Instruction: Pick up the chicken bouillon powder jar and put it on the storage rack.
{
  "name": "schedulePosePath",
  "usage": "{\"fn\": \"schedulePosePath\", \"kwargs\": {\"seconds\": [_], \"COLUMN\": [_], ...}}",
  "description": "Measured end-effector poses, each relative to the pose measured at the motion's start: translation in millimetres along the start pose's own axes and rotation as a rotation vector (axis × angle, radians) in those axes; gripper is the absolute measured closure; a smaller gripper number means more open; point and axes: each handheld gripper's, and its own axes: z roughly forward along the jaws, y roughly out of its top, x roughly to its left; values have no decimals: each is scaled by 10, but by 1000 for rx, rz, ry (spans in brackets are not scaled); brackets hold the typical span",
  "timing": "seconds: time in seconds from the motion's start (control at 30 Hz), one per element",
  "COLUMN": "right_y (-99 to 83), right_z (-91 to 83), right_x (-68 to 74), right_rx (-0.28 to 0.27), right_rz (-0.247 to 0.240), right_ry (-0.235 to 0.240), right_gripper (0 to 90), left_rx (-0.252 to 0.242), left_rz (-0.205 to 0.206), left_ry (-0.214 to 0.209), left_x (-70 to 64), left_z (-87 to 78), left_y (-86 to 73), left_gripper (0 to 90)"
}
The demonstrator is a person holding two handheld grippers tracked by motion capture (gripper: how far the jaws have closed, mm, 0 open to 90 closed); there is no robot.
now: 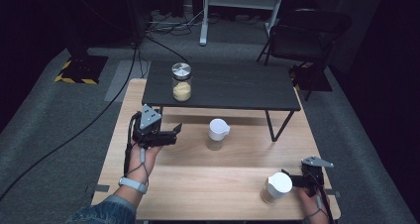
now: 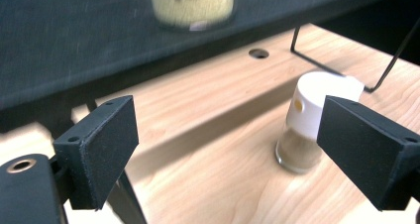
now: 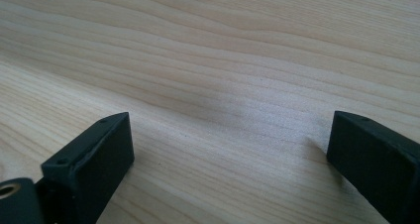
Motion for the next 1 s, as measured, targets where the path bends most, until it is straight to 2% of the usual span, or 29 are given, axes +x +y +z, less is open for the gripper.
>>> {"fn": "schedulePosePath", "kwargs": {"seconds": [0.13, 0.23, 0.4, 0.73, 1.0], "right_y": [1, 5, 8, 8, 7], "right_z": [0, 5, 7, 7, 7], "right_x": [-1, -5, -5, -5, -4], "right_rx": [0, 0, 0, 0, 0], "right_rz": [0, 0, -1, -1, -1], "right_ry": [0, 1, 1, 1, 1], "right_gripper": [41, 40, 39, 40, 39], "left_rx": [15, 39, 54, 121, 162], "left_rz": [-5, 13, 18, 13, -24], "left_ry": [2, 11, 9, 7, 10], "left_x": [13, 0, 6, -23, -40], "left_z": [-36, -66, -74, -32, 34], "left_y": [-106, -244, -391, -721, -936], "left_gripper": [93, 95, 95, 97, 100]}}
